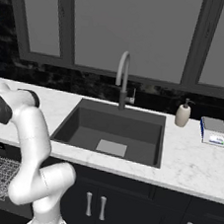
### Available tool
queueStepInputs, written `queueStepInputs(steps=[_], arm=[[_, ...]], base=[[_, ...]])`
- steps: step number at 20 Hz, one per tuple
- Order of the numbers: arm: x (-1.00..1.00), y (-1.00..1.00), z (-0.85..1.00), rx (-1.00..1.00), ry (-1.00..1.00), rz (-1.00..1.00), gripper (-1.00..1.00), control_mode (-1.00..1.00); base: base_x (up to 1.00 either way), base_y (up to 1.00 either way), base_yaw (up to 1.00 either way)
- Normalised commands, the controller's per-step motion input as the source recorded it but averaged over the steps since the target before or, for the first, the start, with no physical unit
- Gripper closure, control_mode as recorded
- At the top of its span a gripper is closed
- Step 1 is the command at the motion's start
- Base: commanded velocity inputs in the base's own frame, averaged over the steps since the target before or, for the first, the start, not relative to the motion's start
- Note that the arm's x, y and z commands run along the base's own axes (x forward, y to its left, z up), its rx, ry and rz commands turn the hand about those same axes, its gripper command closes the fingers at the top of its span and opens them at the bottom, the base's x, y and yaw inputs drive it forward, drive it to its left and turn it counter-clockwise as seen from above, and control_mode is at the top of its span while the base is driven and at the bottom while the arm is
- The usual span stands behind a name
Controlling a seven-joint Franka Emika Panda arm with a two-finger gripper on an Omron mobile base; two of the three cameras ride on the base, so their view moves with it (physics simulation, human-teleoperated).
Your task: Pick up the cup and bowl from the counter, place them in the dishwasher, and close the dishwasher door.
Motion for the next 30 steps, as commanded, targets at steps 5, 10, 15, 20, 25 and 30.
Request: queueStepInputs(steps=[5, 10, 15, 20, 25, 30], arm=[[0.15, -0.25, 1.0, 0.23, 0.04, 0.25, -1.0, -1.0], [0.07, -0.09, 1.0, 0.11, 0.1, 0.19, -1.0, -1.0], [0.23, 0.0, 1.0, 0.0, 0.06, 0.13, -1.0, -1.0], [0.4, 0.01, 1.0, 0.0, 0.04, 0.04, -1.0, -1.0], [0.53, 0.14, 0.88, 0.0, 0.15, 0.0, -1.0, -1.0], [0.51, 0.0, 0.0, 0.17, 0.01, -0.02, -1.0, -1.0]], base=[[0.0, 0.0, 0.0], [0.0, 0.0, 0.0], [0.0, 0.0, 0.0], [0.0, 0.0, 0.0], [0.0, 0.0, 0.0], [0.0, 0.0, 0.0]])
